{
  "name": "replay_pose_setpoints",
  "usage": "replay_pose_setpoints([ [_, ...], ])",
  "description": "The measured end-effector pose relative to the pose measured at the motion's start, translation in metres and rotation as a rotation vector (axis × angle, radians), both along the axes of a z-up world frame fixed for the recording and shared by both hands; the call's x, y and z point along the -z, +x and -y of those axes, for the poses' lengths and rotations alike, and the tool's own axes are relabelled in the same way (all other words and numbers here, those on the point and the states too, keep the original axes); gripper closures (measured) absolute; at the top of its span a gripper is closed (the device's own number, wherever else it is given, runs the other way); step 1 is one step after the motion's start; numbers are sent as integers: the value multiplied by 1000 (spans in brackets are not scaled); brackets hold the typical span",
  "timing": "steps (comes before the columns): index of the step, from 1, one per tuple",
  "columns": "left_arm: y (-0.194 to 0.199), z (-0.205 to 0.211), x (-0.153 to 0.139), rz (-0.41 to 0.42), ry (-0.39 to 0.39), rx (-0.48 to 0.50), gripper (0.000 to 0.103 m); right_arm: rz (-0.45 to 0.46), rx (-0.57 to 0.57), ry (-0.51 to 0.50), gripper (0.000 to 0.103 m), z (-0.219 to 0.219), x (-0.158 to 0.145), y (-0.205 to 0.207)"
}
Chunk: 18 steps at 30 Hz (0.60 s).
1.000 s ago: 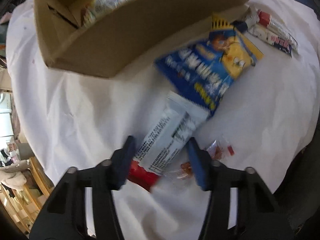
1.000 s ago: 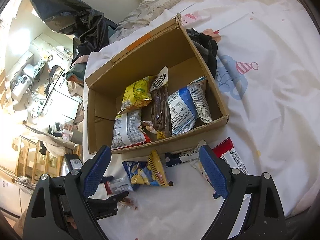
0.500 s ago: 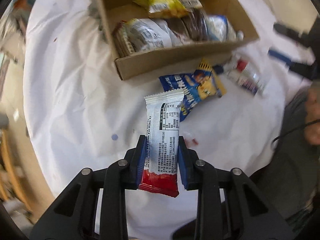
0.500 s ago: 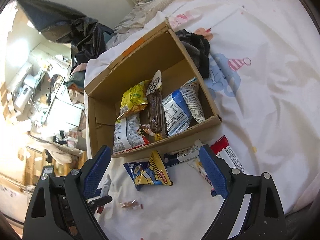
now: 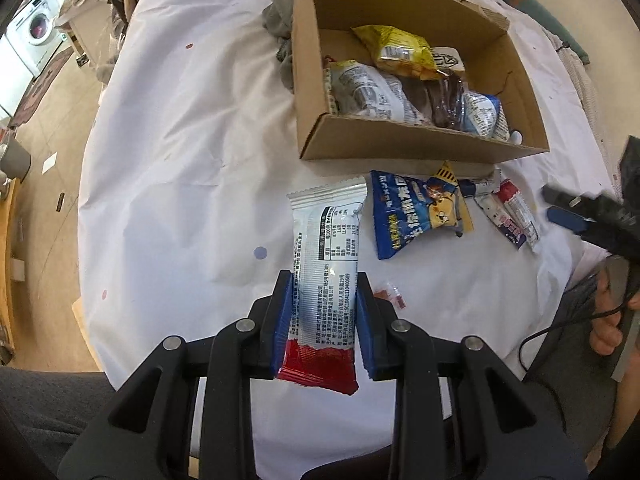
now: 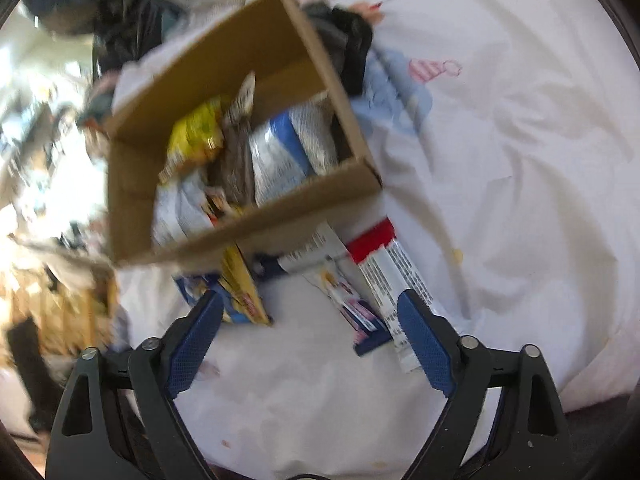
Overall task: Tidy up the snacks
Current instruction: 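Grasp the white-red bar with left tool while right tool grasps a pink-white bar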
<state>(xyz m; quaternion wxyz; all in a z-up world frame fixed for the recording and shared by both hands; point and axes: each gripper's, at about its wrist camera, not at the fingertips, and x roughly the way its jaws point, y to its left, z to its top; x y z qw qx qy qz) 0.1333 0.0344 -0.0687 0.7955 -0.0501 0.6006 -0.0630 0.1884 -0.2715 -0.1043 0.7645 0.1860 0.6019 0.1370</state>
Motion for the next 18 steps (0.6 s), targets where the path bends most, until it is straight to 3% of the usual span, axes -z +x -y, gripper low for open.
replay_pose_setpoints([
  [2, 3, 4, -1, 4, -12, 9, 77, -32, -48, -22, 39, -11, 9, 1],
  [4, 4, 5, -2, 9, -22, 11, 77, -36, -94, -81, 44, -24, 15, 4],
  [9, 4, 3, -1, 7, -26, 6, 77, -21, -178, -288, 46, -48, 29, 11],
  [12, 5, -1, 1, -3, -32, -10, 77, -71, -213, -330, 47, -54, 44, 11],
  [13, 6, -1, 2, -5, -32, -16, 77, -72, -223, -345, 51, -56, 46, 11],
  [15, 6, -2, 2, -6, -32, -22, 77, -73, -248, -349, 68, -59, 46, 7],
  [16, 6, -1, 2, -6, -30, -22, 77, -89, -261, -320, 85, -60, 47, 5],
  [18, 6, 1, 3, -2, -24, -15, 77, -104, -299, -272, 85, -65, 47, -4],
])
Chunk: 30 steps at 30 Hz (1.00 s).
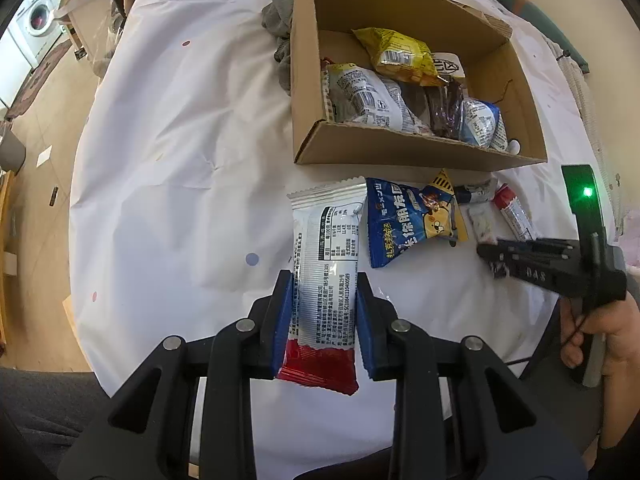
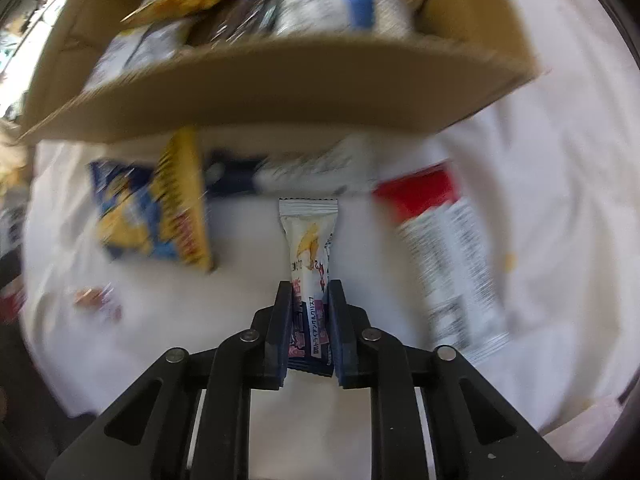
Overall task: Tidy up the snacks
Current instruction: 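Grasp the white-red bar with left tool while right tool grasps a pink-white bar, then carry both bars over the box and lower them inside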
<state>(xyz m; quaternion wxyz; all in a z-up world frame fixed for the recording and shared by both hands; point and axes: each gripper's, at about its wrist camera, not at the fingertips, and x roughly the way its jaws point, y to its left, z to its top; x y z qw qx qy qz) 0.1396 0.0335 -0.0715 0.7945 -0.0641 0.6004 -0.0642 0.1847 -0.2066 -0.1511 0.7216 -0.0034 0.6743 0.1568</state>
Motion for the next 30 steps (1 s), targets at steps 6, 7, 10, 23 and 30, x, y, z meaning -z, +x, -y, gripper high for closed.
replay_pose_setpoints([
  [6, -1, 4, 6, -6, 41, 9, 77, -14, -24, 129, 85, -6, -14, -22],
  [7, -2, 3, 6, -3, 48, 4, 77, -10, -25, 150, 85, -7, -17, -25],
  [10, -3, -1, 4, 15, 69, -15, 77, -9, -38, 257, 85, -5, -28, -33],
  [23, -9, -7, -45, 206, 89, -77, 77, 132, -85, 472, 85, -1, -90, -67],
  [30, 4, 5, -86, 315, 78, -61, 77, 313, 15, 514, 85, 20, -137, -41],
])
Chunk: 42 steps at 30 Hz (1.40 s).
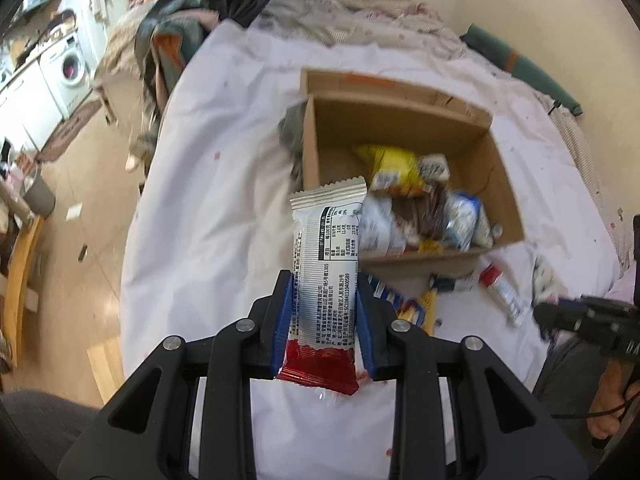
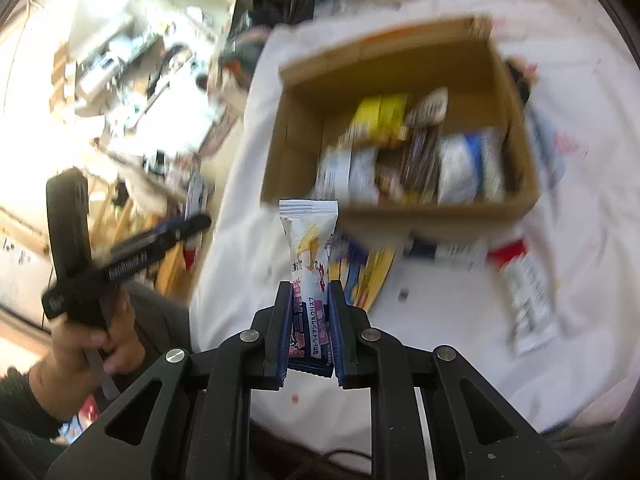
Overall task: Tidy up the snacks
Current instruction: 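Carry both bars over the box and lower them inside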
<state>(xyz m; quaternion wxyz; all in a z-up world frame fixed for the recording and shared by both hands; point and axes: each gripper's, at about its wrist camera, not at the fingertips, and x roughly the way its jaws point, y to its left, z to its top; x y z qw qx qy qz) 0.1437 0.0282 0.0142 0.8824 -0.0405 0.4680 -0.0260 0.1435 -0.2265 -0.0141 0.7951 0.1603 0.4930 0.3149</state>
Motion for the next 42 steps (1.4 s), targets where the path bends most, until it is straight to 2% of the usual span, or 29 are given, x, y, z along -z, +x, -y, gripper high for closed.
replay_pose_setpoints([
  [6, 18, 14, -23, 58, -12, 23, 77, 121, 115, 25, 85, 12, -34, 23],
  [9, 27, 21, -28, 100, -15, 47, 77, 199, 187, 7, 85, 18, -33, 31],
  [11, 37, 27, -21, 120, -13, 79, 77, 185, 210, -6, 85, 21, -17, 42],
  [13, 52, 31, -7, 99, -29, 112, 77, 158, 217, -15, 85, 20, 0, 51],
  [16, 70, 34, 16, 50, 5, 89, 77, 115, 228, -33, 85, 20, 16, 59],
  [23, 84, 47, 40, 24, -14, 106, 77, 128, 182, -35, 85, 6, 16, 80],
  [27, 97, 53, 51, 22, -58, 142, 77, 63, 197, -10, 85, 1, 39, 95],
  [31, 102, 54, 64, -2, -80, 137, 77, 25, 189, -56, 85, -6, 58, 99],
  [34, 105, 53, 59, -9, -106, 141, 77, 33, 169, -54, 85, -9, 59, 102],
  [36, 107, 52, 58, -6, -92, 137, 77, 21, 164, -35, 85, -9, 60, 104],
  [42, 113, 57, 72, -88, -135, 130, 77, -12, 142, 12, 82, -11, 63, 113],
])
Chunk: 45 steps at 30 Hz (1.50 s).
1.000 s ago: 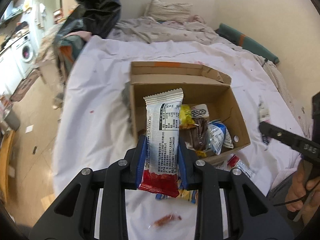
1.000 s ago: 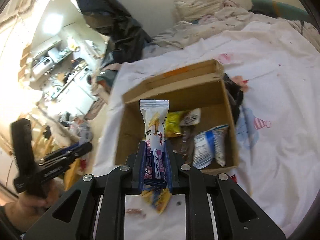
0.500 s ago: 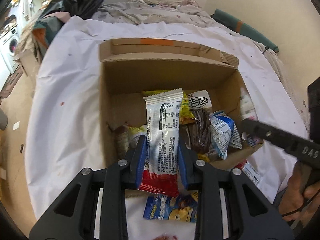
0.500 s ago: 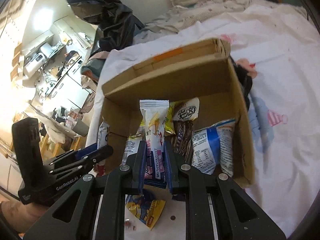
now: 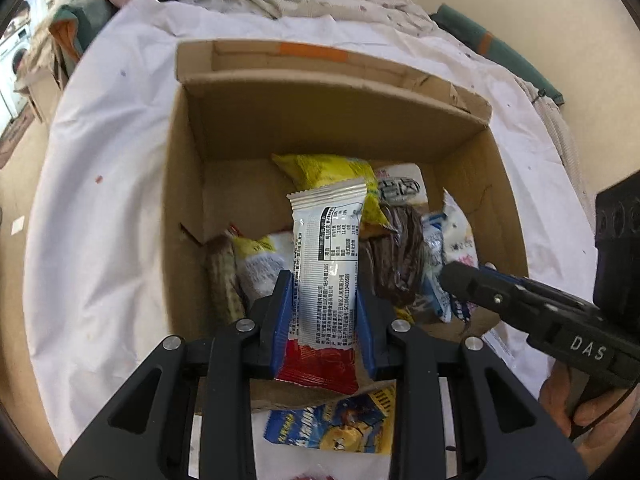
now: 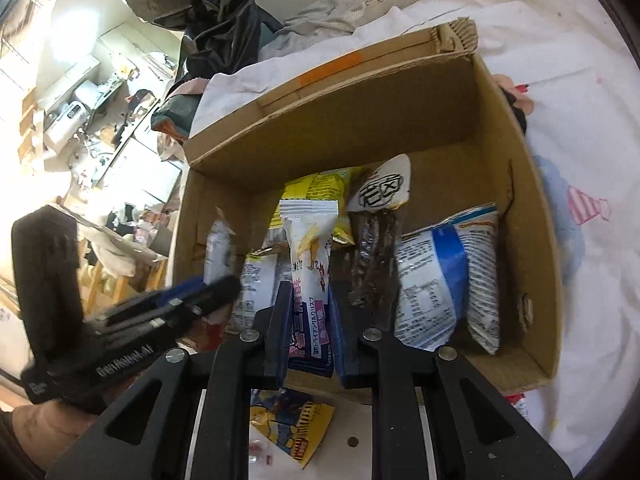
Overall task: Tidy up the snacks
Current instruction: 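Carry both bars over the box and lower them inside, then open both tools to release the bars and withdraw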
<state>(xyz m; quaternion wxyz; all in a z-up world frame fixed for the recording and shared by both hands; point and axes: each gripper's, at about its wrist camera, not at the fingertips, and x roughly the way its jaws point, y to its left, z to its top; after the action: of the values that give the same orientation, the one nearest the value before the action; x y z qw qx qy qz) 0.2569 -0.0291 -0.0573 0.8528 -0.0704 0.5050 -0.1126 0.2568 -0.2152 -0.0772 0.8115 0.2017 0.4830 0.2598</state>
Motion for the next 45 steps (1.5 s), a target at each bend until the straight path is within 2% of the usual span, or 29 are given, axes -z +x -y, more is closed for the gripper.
replay_pose_setpoints([
  [5, -2, 3, 4, -21, -25, 9, 77, -52, 2, 44, 82, 3, 8, 6],
  [12, -5, 5, 2, -13, -45, 19, 77, -68, 14, 56, 81, 2, 10, 7],
  [13, -5, 4, 2, -17, -45, 18, 71, -69, 14, 50, 79, 2, 10, 6],
  [14, -4, 4, 3, -30, -48, 18, 64, -72, 18, 48, 70, 2, 10, 7],
  [15, -4, 2, 4, -45, -55, 13, 47, -75, 24, 53, 61, 3, 10, 8],
  [16, -4, 0, 3, -47, -69, 0, 36, -76, 37, 65, 37, 5, 10, 8],
  [17, -5, -2, 2, -41, -77, -10, 32, -64, 55, 81, 29, 8, 8, 7],
  [19, -5, -5, -1, -26, -73, -21, 23, -32, 75, 64, 29, 13, 4, 5],
  [20, -5, -5, -3, -21, -67, -23, 22, -18, 88, 59, 29, 16, 1, 5],
  [23, -6, -6, -4, -6, -59, -32, 22, -29, 116, 94, 29, 25, 2, 7],
  [32, -11, -8, -12, 25, -31, -33, 22, -19, 123, 97, 29, 26, -4, 7],
  [39, -33, -28, -29, 67, -54, -38, 22, -7, 136, 76, 29, 32, -10, -8],
  [42, -40, -31, -36, 62, -38, 0, 22, -10, 154, 83, 29, 38, -13, -16],
  [45, -52, -29, -37, 43, 20, 62, 22, -6, 169, 83, 29, 45, -18, -27],
])
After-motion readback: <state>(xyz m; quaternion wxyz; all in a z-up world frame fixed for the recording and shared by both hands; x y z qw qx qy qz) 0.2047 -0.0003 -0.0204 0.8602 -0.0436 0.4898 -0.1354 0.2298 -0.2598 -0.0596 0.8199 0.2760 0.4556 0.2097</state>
